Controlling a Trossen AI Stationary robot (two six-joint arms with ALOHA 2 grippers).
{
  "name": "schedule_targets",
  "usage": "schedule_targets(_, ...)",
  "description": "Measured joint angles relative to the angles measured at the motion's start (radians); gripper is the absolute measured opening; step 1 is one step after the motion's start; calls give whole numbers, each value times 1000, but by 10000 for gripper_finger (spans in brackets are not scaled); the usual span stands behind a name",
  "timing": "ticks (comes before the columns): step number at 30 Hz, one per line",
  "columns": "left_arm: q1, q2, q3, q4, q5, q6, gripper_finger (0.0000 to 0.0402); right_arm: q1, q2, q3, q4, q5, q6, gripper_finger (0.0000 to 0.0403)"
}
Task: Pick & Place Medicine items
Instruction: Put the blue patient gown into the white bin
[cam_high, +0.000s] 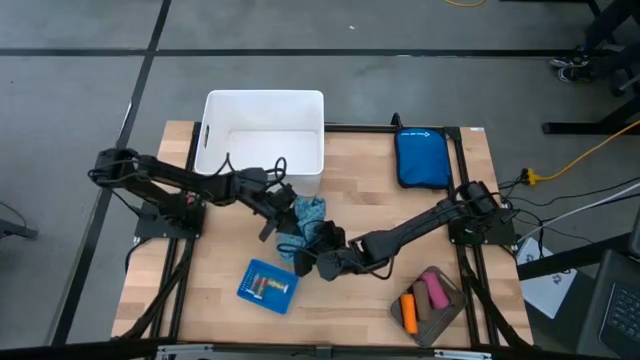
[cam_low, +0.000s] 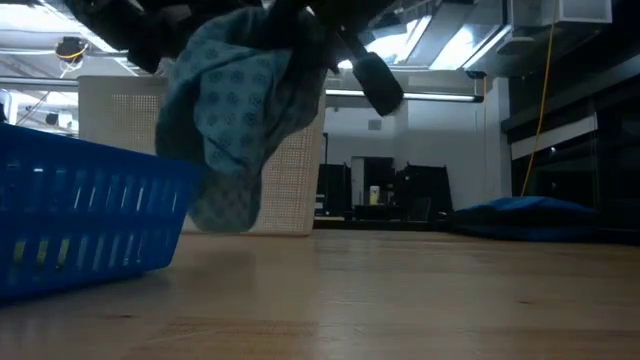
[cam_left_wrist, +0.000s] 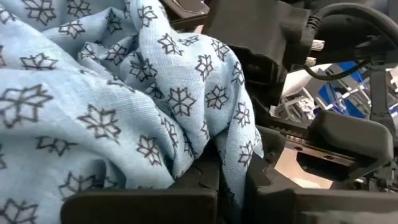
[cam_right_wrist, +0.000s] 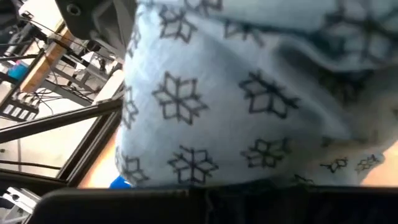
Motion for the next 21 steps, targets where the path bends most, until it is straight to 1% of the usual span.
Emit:
schedule_targets(6, -22, -26, 30, -31, -1, 3, 6, -5, -2, 41, -4, 4, -62, 35)
schedule_targets(11, -41, -30, 53, -58, 7, 4, 6, -5, -3, 116, -8, 8, -160, 35)
schedule_targets(15, -60, -47, 72, -59, 16, 7, 6, -5, -5, 169, -60, 3, -209, 35)
schedule_targets(18, -63, -71, 100, -119, 9, 34, 6, -5, -5, 197, -70, 4, -242, 35)
schedule_targets(21, -60, -106, 143, -238, -20, 98, 6, -15, -5, 234, -110, -1, -277, 35)
